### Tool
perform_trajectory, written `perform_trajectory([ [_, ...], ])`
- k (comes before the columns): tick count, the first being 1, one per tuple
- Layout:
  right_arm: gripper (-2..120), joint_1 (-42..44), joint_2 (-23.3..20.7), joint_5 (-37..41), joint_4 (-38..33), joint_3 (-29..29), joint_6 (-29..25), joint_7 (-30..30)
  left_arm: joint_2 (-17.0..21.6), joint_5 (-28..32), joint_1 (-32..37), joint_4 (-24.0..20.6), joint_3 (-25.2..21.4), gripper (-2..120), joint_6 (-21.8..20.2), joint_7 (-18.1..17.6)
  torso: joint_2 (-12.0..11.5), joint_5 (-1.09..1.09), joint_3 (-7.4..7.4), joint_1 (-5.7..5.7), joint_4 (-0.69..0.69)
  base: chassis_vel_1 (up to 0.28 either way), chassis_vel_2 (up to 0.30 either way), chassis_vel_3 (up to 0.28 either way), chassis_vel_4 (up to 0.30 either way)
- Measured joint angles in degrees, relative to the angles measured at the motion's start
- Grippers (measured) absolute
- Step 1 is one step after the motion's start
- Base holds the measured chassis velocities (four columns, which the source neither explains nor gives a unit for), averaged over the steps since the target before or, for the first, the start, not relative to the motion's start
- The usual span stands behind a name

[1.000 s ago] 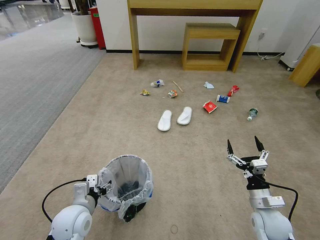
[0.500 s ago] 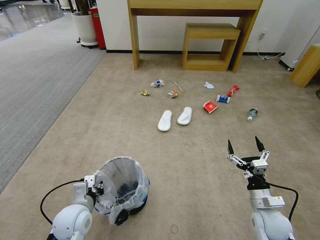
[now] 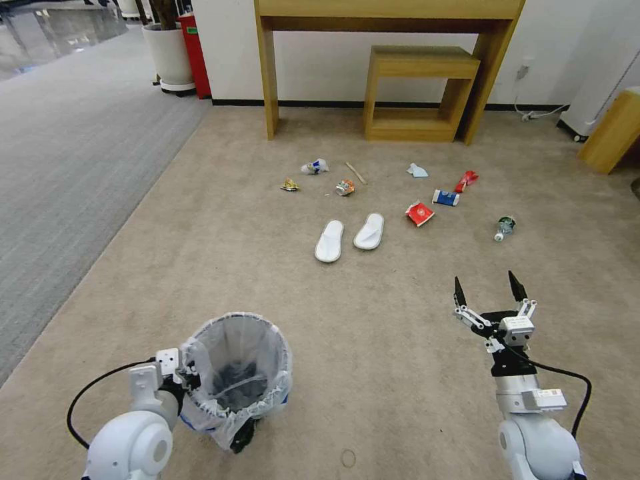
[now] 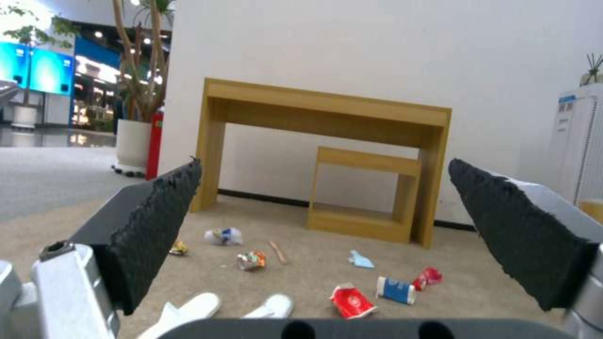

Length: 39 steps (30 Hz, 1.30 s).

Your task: Pick up the trash bin and place the garbage on the floor into it.

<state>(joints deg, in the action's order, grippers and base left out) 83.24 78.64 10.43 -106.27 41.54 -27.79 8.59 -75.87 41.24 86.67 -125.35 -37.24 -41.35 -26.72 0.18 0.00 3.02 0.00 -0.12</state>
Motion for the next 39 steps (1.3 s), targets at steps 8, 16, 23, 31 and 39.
perform_trajectory([
  [8,100,0.48,0.03,0.48,-0.61,0.34,-0.2,0.12,-3.26,8.34,-0.49,-3.81,-4.29,0,-0.24,-10.13,0.0,-0.02,0.0,0.0,0.0,0.0,0.0,0.0,0.0],
  [16,100,0.8,0.82,0.61,0.07,-0.16,-0.99,0.28,-5.31,10.64,0.18,-6.16,-6.53,0,-0.85,-15.78,0.0,0.0,0.0,0.0,-0.01,0.0,0.0,0.0,0.0],
  [23,100,0.75,1.26,1.78,0.58,-0.57,-0.29,-0.08,-6.11,9.6,0.99,-7.59,-6.06,0,-0.87,-16.27,0.0,0.0,0.0,0.0,-0.01,0.0,0.0,0.0,0.0],
  [31,100,1.69,1.69,2.88,-0.38,0.48,-0.25,-1.03,-7.54,8.83,1.32,-9.86,-5.64,0,-0.87,-15.99,0.0,0.0,-0.01,0.0,-0.02,0.0,0.0,0.0,0.0],
  [39,100,1.89,1.66,2.85,-0.78,0.51,-0.48,-1.02,-7.87,5.9,2.24,-10.19,-5.75,0,-0.3,-15.8,0.0,0.0,-0.01,0.0,-0.01,-0.011,0.014,0.01,-0.011],
])
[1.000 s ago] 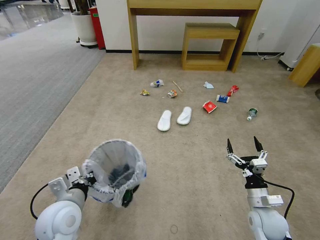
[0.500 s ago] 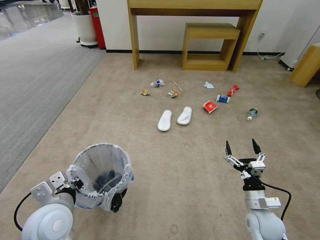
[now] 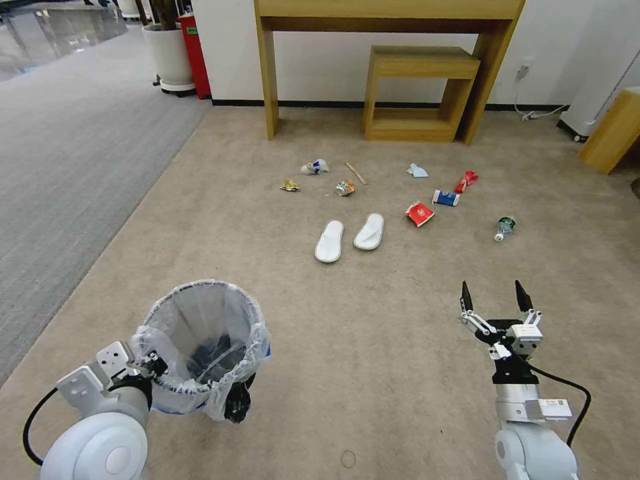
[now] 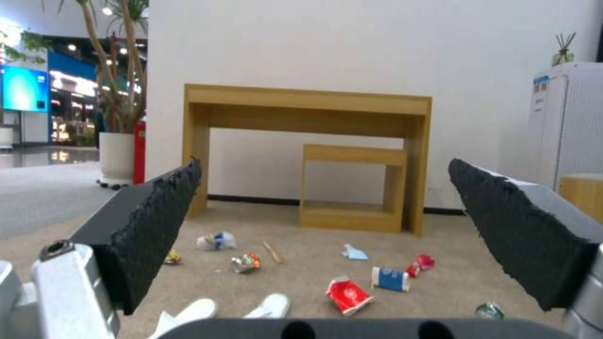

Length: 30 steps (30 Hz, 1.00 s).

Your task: Pick up the trash bin and place the garbage on the floor into it.

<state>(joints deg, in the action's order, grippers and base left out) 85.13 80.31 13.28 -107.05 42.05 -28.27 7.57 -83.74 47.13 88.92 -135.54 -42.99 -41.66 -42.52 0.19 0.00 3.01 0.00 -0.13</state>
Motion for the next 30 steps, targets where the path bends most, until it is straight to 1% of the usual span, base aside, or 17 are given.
perform_trajectory([
  [6,100,-0.26,0.03,-0.07,-0.06,-0.14,-0.03,0.16,-0.01,-0.19,0.4,0.18,-0.45,0,0.45,0.25,0.0,0.01,0.0,0.0,0.0,-0.115,0.119,0.112,-0.12],
  [8,100,-0.4,0.06,-0.08,-0.07,-0.18,-0.02,0.16,-0.12,-0.19,0.47,0.16,-0.44,0,0.52,0.35,0.0,-0.03,0.0,0.0,0.0,-0.188,0.21,0.183,-0.193],
  [9,100,-0.45,0.08,-0.07,-0.08,-0.18,-0.02,0.15,-0.22,-0.19,0.52,0.16,-0.41,0,0.55,0.41,0.0,0.01,0.01,0.0,0.0,-0.22,0.21,0.183,-0.233],
  [14,100,-0.48,0.07,0.07,-0.21,-0.11,-0.03,0.08,-0.78,-0.81,0.87,0.53,-0.33,0,1.12,0.96,0.0,0.01,0.0,0.0,0.0,-0.239,0.256,0.249,-0.239],
  [17,100,-0.49,0.05,0.13,-0.23,0.02,-0.03,0.08,-1.03,-0.97,0.88,0.81,-0.26,0,1.26,1.08,0.0,-0.02,0.0,0.0,0.0,-0.283,0.268,0.274,-0.261],
  [18,100,-0.51,0.05,0.14,-0.23,0.05,-0.03,0.08,-1.12,-1.02,0.89,0.87,-0.18,0,1.33,1.14,0.0,0.02,0.0,0.0,0.0,-0.316,0.319,0.285,-0.286],
  [20,100,-0.51,0.03,0.14,-0.23,0.06,-0.04,0.08,-1.15,-1.1,0.92,0.94,-0.12,0,1.42,1.2,0.0,0.0,0.0,0.0,0.0,-0.316,0.326,0.314,-0.304],
  [28,100,-0.71,-0.12,0.16,-0.08,0.05,-0.19,0.13,-1.27,-1.2,1.05,1.31,0.19,0,1.55,1.54,-0.01,0.0,0.02,0.0,0.01,-0.365,0.364,0.366,-0.363],
  [29,100,-0.75,-0.16,0.16,-0.03,0.06,-0.2,0.13,-1.27,-1.2,1.04,1.34,0.23,0,1.56,1.59,0.0,-0.03,0.02,0.0,-0.01,-0.359,0.41,0.357,-0.409],
  [30,100,-0.8,-0.2,0.16,0.07,0.04,-0.2,0.14,-1.25,-1.2,1.01,1.37,0.23,0,1.57,1.59,0.0,0.02,0.01,0.0,0.01,-0.359,0.374,0.333,-0.409],
])
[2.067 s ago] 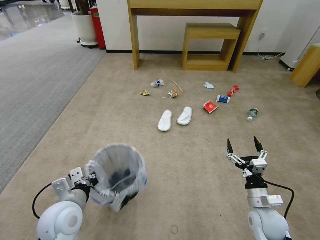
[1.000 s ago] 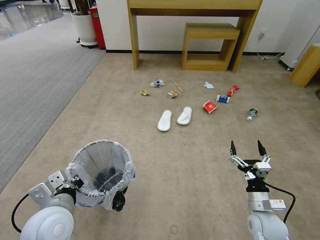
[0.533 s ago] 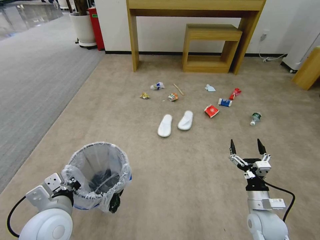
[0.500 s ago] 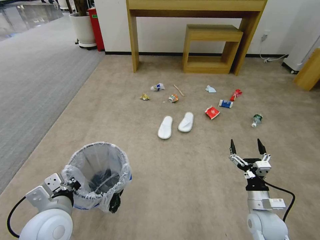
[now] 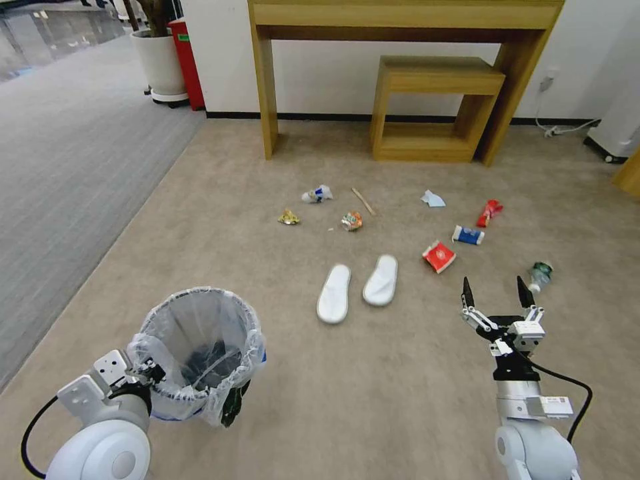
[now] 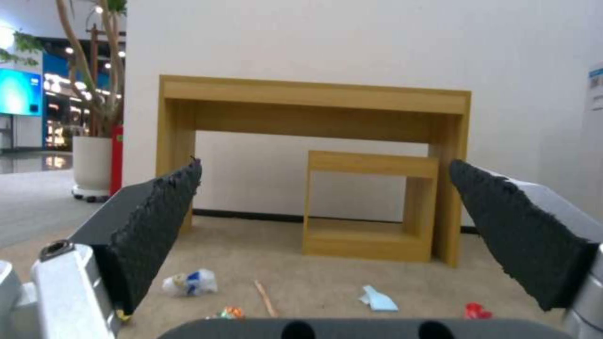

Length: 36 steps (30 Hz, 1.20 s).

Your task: Pick up the trash bin and place the garbage on the floor into it.

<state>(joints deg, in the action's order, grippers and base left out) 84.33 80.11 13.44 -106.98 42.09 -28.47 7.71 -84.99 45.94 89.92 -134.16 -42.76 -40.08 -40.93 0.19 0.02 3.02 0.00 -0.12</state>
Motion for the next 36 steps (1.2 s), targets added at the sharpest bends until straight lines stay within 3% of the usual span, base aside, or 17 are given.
perform_trajectory([
  [11,100,-0.3,-0.07,-0.04,0.78,-0.13,-0.17,0.01,0.14,0.0,-0.36,0.45,0.11,0,0.03,0.02,-0.01,-0.02,0.0,0.0,-0.01,-0.279,0.424,0.296,-0.423],
  [25,100,-0.27,0.15,0.07,0.83,-0.4,-1.65,1.05,0.43,-0.19,-0.48,0.58,0.19,0,0.04,0.02,0.0,-0.04,0.01,0.01,0.0,-0.131,0.508,0.128,-0.513],
  [30,100,-0.11,0.27,-0.02,0.69,-0.36,-1.68,1.07,0.41,-0.26,-0.4,0.47,0.26,0,0.04,0.02,0.0,-0.02,0.0,0.01,0.0,-0.025,0.13,0.022,-0.107],
  [36,100,0.21,0.16,-0.12,0.55,-0.22,-1.43,0.66,0.38,-0.26,-0.33,0.28,0.32,0,0.04,0.08,0.01,-0.01,-0.03,0.0,-0.02,0.012,-0.116,-0.018,0.103],
])
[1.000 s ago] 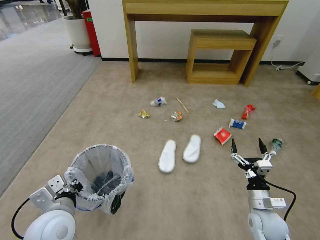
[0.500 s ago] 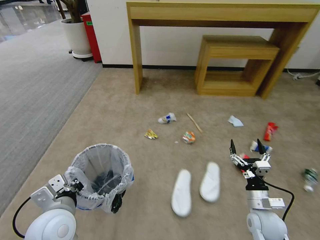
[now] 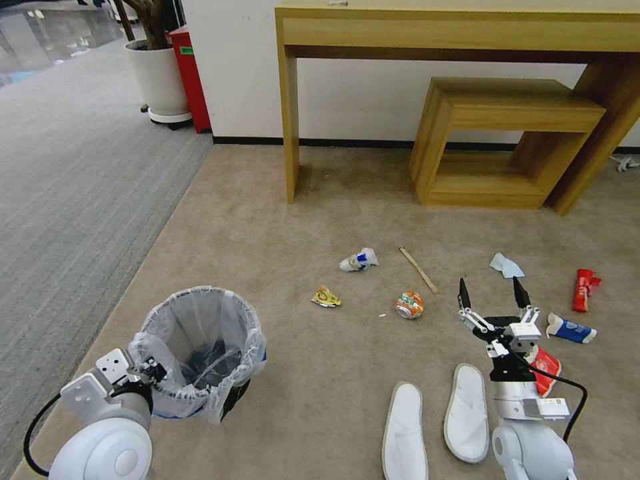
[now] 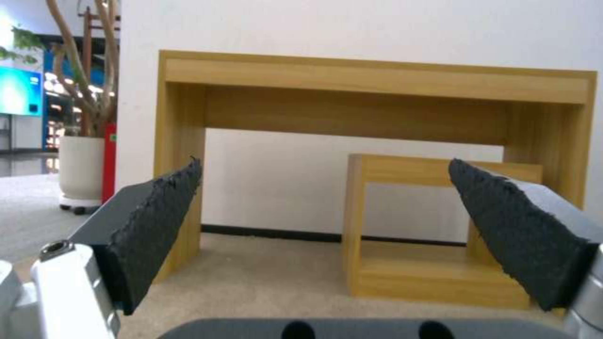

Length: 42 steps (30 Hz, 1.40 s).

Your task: Pick up the trash bin and place the garbage on the floor into it.

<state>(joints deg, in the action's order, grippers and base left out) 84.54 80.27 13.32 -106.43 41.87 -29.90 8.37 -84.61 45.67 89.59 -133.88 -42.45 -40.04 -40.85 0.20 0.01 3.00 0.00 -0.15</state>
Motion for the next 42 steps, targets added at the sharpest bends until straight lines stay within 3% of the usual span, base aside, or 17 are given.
perform_trajectory([
  [4,100,0.39,-0.16,-0.58,-0.18,-0.15,1.85,-1.56,0.0,0.0,-0.01,-0.2,0.0,0,0.0,0.03,0.0,-0.01,0.01,0.0,0.0,0.006,-0.028,-0.004,0.029],
  [8,100,1.35,-1.17,-0.6,-1.18,-0.48,7.46,-3.56,0.11,0.0,-0.06,-0.31,-0.12,0,0.01,0.04,-0.01,-0.02,0.02,0.0,0.02,0.0,0.0,0.0,0.0],
  [11,100,3.09,-3.51,-0.72,-3.2,-1.15,15.74,-7.95,0.25,0.02,-0.06,-0.42,-0.29,0,0.01,0.04,0.0,-0.01,0.02,0.0,0.01,0.0,0.0,0.0,0.0],
  [13,100,3.45,-4.12,-0.53,-3.63,-1.38,17.27,-8.78,0.28,0.03,-0.06,-0.46,-0.33,0,0.01,0.05,-0.01,-0.02,0.02,0.0,0.01,0.0,0.0,0.0,0.0],
  [15,100,4.83,-7.1,1.27,-5.17,-2.34,23.99,-11.58,0.33,0.05,-0.04,-0.58,-0.46,0,0.01,0.06,0.0,-0.01,0.02,0.0,0.01,0.0,0.0,0.0,0.0],
  [20,100,5.41,-9.99,4.2,-6.0,-3.67,29.97,-13.37,0.19,-0.21,-0.01,-0.63,-0.18,0,0.02,0.07,-0.01,0.0,0.02,0.0,0.0,0.0,0.0,0.0,0.0],
  [22,100,5.19,-12.49,9.93,-6.57,-6.22,36.32,-16.27,-0.07,-0.65,0.09,-0.84,0.17,0,0.02,0.06,-0.01,0.0,0.02,0.0,0.01,0.0,0.0,0.0,0.0],
  [23,100,5.19,-12.49,9.93,-6.57,-6.22,36.32,-16.27,-0.07,-0.65,0.09,-0.84,0.17,0,0.02,0.06,-0.01,0.0,0.02,0.0,0.01,0.0,0.0,0.0,0.0],
  [26,100,4.01,-17.81,15.91,-7.22,-9.64,44.58,-18.61,-0.15,-0.89,0.22,-1.02,0.25,0,0.02,0.04,-0.02,-0.02,0.02,0.01,0.02,0.0,0.0,0.0,0.0],
  [27,100,4.01,-17.81,15.91,-7.22,-9.64,44.58,-18.61,-0.15,-0.89,0.22,-1.02,0.25,0,0.02,0.04,-0.02,-0.02,0.02,0.01,0.02,0.0,0.0,0.0,0.0],
  [30,100,2.64,-22.69,26.59,-10.93,-11.43,59.74,-24.11,-0.02,-0.9,0.32,-1.19,-0.06,0,0.01,0.03,-0.02,-0.03,0.02,0.0,0.02,0.0,0.0,0.0,0.0],
  [31,100,2.64,-22.69,26.59,-10.93,-11.43,59.74,-24.11,-0.02,-0.9,0.32,-1.19,-0.06,0,0.01,0.03,-0.02,-0.03,0.02,0.0,0.02,0.0,0.0,0.0,0.0],
  [34,100,2.23,-25.56,33.38,-12.62,-12.0,70.25,-25.82,0.2,-0.81,0.21,-1.03,-0.3,0,-0.01,0.03,-0.02,-0.02,0.02,0.0,0.02,0.0,0.0,0.0,0.0],
  [38,100,3.05,-26.89,34.06,-12.82,-13.26,72.49,-24.37,0.23,-0.71,0.07,-0.58,-0.3,0,0.0,0.1,-0.02,-0.01,0.02,0.0,0.01,0.0,0.0,0.0,0.0],
  [42,100,3.07,-28.19,32.09,-10.56,-18.96,73.17,-22.34,0.07,-0.78,-0.2,-0.06,0.11,0,0.0,0.13,-0.02,-0.01,0.02,0.0,0.01,0.0,0.0,0.0,0.0],
])
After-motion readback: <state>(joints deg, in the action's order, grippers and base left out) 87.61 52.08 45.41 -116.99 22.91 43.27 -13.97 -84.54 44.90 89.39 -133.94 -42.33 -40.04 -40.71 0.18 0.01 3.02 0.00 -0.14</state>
